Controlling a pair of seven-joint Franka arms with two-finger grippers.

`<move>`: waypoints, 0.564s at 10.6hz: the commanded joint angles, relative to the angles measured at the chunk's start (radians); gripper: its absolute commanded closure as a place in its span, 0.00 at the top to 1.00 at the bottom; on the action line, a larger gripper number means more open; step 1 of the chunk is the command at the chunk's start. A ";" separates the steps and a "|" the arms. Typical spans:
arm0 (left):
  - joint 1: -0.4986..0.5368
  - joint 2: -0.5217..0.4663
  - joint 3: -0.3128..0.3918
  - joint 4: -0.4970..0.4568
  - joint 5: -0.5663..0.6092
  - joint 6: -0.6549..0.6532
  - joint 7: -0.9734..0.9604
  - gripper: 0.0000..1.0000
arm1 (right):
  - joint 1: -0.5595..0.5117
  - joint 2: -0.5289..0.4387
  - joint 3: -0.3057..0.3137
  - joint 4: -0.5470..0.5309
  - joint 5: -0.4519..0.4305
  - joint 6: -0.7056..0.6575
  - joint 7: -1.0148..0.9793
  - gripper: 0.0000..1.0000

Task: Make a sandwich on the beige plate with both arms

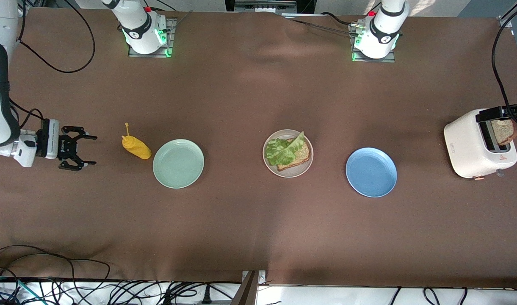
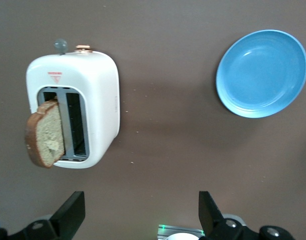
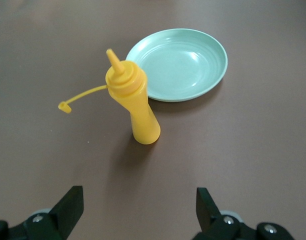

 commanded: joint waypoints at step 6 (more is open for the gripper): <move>0.216 0.082 -0.008 -0.023 0.032 0.051 0.263 1.00 | 0.174 -0.250 -0.042 -0.030 -0.340 0.003 1.045 1.00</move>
